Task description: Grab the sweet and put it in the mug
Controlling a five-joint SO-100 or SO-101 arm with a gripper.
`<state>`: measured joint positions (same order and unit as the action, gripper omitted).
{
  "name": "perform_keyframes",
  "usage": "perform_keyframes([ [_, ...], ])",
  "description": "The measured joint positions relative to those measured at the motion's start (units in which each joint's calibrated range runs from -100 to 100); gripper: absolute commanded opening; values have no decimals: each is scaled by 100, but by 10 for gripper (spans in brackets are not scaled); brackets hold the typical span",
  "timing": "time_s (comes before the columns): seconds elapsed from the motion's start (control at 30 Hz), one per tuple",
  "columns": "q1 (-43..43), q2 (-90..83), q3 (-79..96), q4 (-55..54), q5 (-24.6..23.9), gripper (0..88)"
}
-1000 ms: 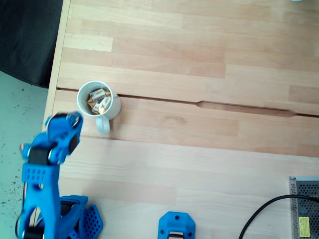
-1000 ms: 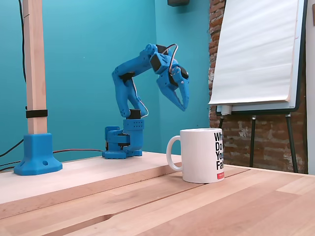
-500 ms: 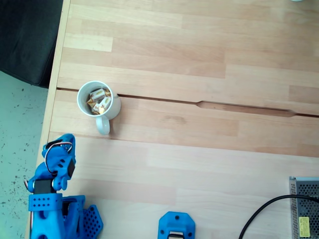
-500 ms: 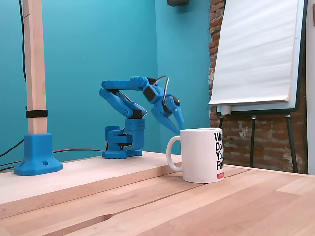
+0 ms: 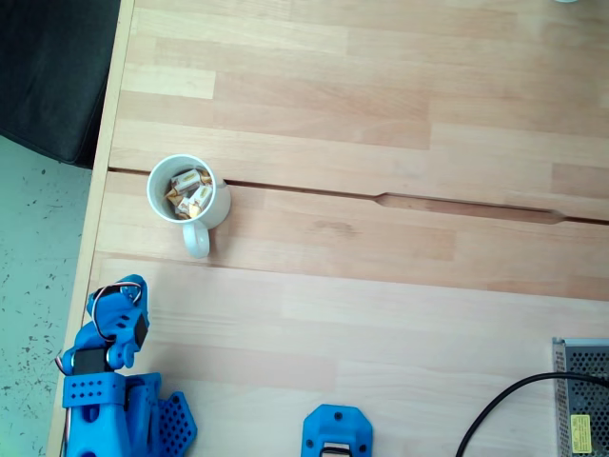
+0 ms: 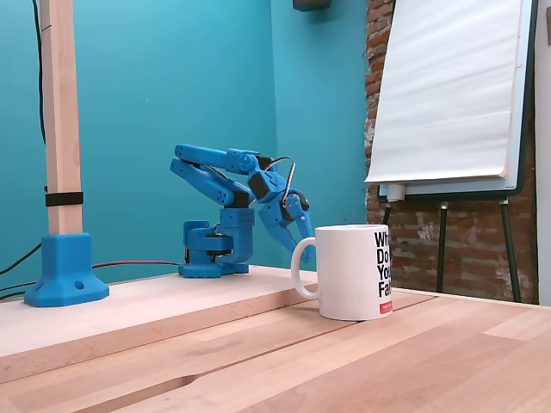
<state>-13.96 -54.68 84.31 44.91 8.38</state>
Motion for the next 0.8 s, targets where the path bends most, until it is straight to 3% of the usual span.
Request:
perform_keyframes([
  [0.37,-59,-18,0,0,337,0],
  [0.8,-59,-18,0,0,347,0],
])
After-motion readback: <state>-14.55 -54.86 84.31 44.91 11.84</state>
